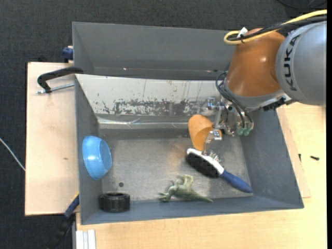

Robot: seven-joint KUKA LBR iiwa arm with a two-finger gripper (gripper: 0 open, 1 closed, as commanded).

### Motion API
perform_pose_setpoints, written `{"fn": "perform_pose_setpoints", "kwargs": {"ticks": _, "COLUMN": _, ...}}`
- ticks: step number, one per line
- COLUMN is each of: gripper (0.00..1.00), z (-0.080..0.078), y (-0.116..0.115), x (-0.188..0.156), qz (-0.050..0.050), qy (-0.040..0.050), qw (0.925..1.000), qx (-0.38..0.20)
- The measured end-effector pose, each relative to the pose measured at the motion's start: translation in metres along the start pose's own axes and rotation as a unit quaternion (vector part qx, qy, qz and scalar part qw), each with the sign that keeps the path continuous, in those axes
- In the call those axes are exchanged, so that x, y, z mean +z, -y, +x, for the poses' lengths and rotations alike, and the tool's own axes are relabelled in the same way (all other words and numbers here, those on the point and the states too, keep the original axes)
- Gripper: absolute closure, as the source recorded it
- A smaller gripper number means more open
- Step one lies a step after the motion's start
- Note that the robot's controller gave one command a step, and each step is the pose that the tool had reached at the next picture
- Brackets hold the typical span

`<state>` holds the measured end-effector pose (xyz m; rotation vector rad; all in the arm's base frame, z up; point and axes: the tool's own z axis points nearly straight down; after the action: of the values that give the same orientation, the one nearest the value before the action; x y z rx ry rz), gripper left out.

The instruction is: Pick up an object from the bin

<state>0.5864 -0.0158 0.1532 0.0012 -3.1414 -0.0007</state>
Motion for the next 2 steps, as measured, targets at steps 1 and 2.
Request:
{"fn": "perform_pose_setpoints", "kwargs": {"ticks": 1, "gripper": 0.0, "z": 0.0419, "y": 0.0228, "x": 0.0666, "qz": -0.006, "qy": 0.0001, "qw": 0.9983, "qx": -0.059}}
{"fn": "perform_pose_setpoints", "kwargs": {"ticks": 2, "gripper": 1.0, "z": 0.044, "y": 0.0235, "x": 0.0682, "qz": -0.007, "qy": -0.004, "qw": 0.9983, "qx": -0.058}}
